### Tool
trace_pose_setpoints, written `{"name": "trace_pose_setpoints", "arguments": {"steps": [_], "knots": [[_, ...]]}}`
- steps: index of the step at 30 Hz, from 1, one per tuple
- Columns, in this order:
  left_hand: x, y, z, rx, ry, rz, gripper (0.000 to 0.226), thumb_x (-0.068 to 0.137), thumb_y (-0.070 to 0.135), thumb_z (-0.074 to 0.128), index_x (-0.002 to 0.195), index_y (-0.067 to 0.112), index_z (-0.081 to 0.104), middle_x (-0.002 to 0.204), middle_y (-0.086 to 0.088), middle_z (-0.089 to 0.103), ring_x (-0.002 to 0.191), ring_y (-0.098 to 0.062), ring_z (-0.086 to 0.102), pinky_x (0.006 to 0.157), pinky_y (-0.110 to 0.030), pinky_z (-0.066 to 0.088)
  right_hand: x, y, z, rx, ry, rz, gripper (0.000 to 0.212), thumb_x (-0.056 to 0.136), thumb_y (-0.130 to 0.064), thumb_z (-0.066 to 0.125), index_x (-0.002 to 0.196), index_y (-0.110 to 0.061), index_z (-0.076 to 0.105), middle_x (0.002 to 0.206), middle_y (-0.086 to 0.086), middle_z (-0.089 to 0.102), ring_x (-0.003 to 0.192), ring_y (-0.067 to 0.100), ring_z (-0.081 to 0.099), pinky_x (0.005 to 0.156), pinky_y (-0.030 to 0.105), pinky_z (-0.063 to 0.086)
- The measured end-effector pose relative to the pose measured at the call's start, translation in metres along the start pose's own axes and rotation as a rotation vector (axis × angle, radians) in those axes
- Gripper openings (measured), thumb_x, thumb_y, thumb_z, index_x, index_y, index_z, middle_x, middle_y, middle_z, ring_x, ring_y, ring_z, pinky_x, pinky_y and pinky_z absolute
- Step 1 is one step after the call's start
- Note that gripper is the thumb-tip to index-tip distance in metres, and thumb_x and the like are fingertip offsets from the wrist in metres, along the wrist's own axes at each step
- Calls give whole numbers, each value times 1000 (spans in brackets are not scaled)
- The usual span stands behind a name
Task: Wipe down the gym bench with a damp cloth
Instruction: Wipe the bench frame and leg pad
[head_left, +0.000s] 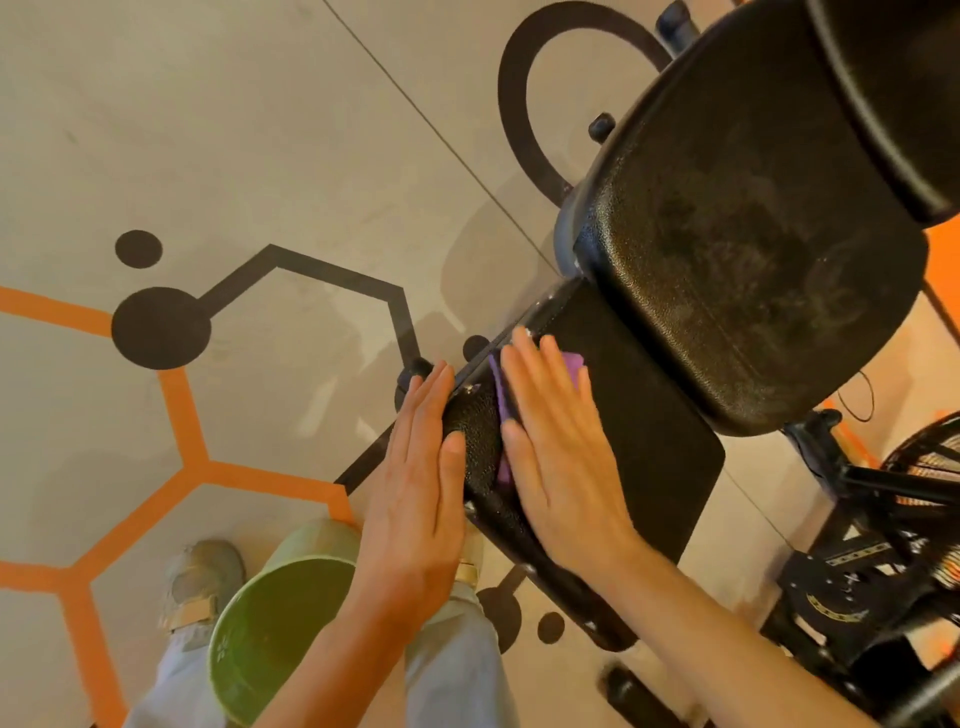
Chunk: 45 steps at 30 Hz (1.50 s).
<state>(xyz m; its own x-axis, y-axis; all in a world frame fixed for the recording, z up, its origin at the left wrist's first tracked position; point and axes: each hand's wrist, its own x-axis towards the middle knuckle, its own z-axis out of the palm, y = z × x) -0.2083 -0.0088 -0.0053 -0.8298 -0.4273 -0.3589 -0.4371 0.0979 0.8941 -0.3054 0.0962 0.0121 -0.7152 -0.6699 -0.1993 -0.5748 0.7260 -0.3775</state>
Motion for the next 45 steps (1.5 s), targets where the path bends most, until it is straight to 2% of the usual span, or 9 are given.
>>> {"name": "trace_pose_setpoints", "arguments": {"steps": [4, 11, 15, 20, 23, 28, 33, 38, 45], "knots": [[-1, -1, 4, -27, 33, -37, 51, 100, 45, 21, 151, 36, 22, 157, 17, 25, 147, 3, 15, 121, -39, 23, 93, 39, -7, 21, 186, 363, 55, 100, -35, 16, 143, -10, 39, 153, 9, 36, 148, 18, 14, 122, 43, 1], [-4, 1, 12, -15, 80, -83, 52, 98, 54, 15, 149, 44, 16, 158, 21, 18, 143, 14, 6, 118, -9, 8, 27, 1, -13, 60, -80, -101, 37, 101, -24, 34, 133, -13, 49, 142, 0, 46, 144, 11, 23, 122, 38, 13], [-3, 1, 11, -21, 57, -126, 57, 92, 62, 9, 148, 52, 6, 157, 30, 9, 142, 18, 1, 112, -5, 3, 94, 35, -28, -28, 71, 34, 32, 100, -17, 34, 98, -9, 64, 106, 2, 60, 114, 8, 46, 111, 54, 29], [-5, 3, 12, -87, 45, -132, 55, 94, 62, 10, 146, 55, -3, 152, 42, -2, 143, 16, -1, 111, -1, 2, 23, -26, -6, 161, -85, -87, 32, 100, -26, 36, 127, -22, 52, 133, -6, 54, 137, 7, 36, 119, 45, 21], [-4, 4, 11, -82, 38, -136, 55, 95, 60, 11, 148, 52, -3, 156, 35, 1, 142, 17, -2, 111, -6, 3, 59, 10, -22, -4, -211, -163, 37, 101, -26, 33, 115, -13, 64, 122, 1, 62, 127, 10, 46, 119, 42, 21], [-2, 2, 9, -56, 19, -117, 59, 94, 60, 9, 151, 47, -1, 158, 28, 5, 142, 18, -3, 106, 5, -3, 73, 8, -18, 13, 34, 92, 26, 99, -13, 37, 103, -9, 63, 110, 4, 61, 118, 17, 51, 115, 44, 26], [-1, -1, 9, -60, 7, -120, 59, 91, 64, 7, 147, 54, -9, 153, 36, -4, 138, 23, -7, 100, 9, -3, 50, 3, -28, 40, -303, -208, 36, 100, -28, 35, 127, -17, 56, 132, 0, 57, 134, 10, 42, 120, 40, 20], [0, -3, 5, -62, -21, -111, 62, 90, 63, 7, 148, 51, -9, 157, 31, -4, 137, 24, -8, 99, 10, -5, 81, 24, -23, 26, 9, 162, 38, 100, -28, 30, 114, -11, 61, 122, 9, 60, 125, 25, 49, 110, 55, 31], [-21, -18, -5, -201, -18, -104, 59, 96, 57, 15, 152, 44, 5, 157, 32, 9, 144, 13, 7, 114, -3, 7, 46, 0, -23, -26, -277, -205, 36, 99, -21, 35, 126, -14, 58, 134, 0, 56, 137, 8, 36, 120, 43, 16]]}}
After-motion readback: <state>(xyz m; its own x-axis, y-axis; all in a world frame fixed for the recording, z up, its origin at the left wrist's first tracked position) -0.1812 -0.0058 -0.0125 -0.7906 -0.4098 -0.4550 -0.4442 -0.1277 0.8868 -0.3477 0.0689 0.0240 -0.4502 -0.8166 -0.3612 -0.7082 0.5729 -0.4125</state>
